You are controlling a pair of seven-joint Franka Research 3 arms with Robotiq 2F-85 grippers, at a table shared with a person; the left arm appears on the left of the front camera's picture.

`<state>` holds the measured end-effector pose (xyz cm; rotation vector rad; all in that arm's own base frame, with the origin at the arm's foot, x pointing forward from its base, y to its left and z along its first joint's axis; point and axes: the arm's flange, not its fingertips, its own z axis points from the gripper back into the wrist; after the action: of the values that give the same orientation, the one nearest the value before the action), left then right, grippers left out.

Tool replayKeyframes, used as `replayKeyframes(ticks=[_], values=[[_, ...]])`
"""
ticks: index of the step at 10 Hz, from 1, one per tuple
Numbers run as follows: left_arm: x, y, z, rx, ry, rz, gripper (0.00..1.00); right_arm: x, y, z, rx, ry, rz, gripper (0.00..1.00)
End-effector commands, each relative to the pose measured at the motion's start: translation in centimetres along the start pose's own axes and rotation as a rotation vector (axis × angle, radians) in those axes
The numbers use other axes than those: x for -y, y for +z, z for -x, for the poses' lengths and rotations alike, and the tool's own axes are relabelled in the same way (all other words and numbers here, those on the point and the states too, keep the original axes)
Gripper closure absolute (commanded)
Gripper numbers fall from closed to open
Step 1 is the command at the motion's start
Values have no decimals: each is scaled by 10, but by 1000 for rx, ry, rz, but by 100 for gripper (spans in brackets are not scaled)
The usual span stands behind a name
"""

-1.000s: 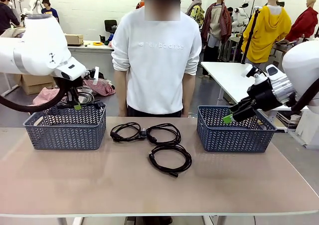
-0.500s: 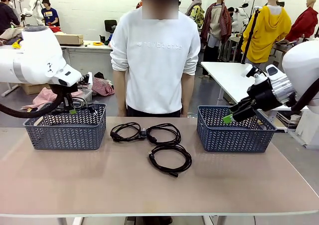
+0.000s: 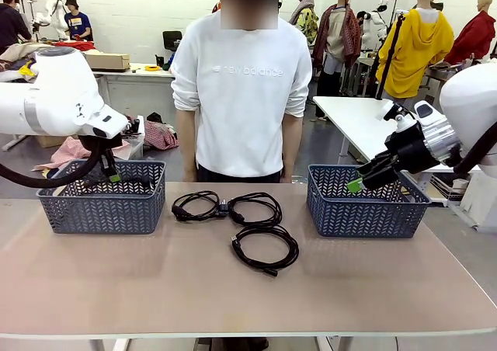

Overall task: Organize the cables according to human instructions.
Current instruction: Pick up a bundle of cables and place it in the basket indicated by the human.

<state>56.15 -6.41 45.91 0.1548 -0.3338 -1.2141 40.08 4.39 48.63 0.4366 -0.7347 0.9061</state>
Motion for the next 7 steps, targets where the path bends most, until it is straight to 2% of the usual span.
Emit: replayKeyframes(ticks=[1,7], values=[[-4,2,4,16,14,-7,57,3,-2,0,26,22,-9,0],[0,14,0,25,24,39,0,3,-2,0,26,22,-9,0]])
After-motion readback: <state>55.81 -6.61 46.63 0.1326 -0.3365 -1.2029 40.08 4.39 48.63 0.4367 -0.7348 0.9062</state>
